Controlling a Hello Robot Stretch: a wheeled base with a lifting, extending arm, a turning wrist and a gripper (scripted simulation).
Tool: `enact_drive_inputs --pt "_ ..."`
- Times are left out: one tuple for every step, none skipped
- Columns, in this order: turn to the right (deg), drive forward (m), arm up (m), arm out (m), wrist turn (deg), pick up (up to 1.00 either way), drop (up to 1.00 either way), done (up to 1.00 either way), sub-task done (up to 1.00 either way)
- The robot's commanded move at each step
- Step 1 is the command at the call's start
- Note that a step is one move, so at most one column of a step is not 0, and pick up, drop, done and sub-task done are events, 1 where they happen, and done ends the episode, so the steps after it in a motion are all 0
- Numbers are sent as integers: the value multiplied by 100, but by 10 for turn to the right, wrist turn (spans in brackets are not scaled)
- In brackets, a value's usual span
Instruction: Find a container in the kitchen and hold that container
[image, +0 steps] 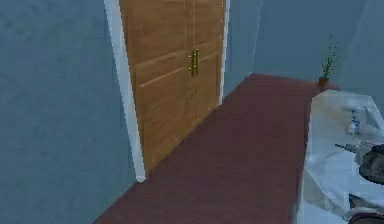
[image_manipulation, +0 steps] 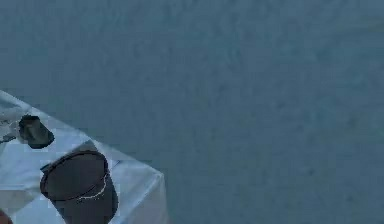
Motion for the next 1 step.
enact_drive_inputs --pt "-450 0 0 0 0 0 0 0 0"
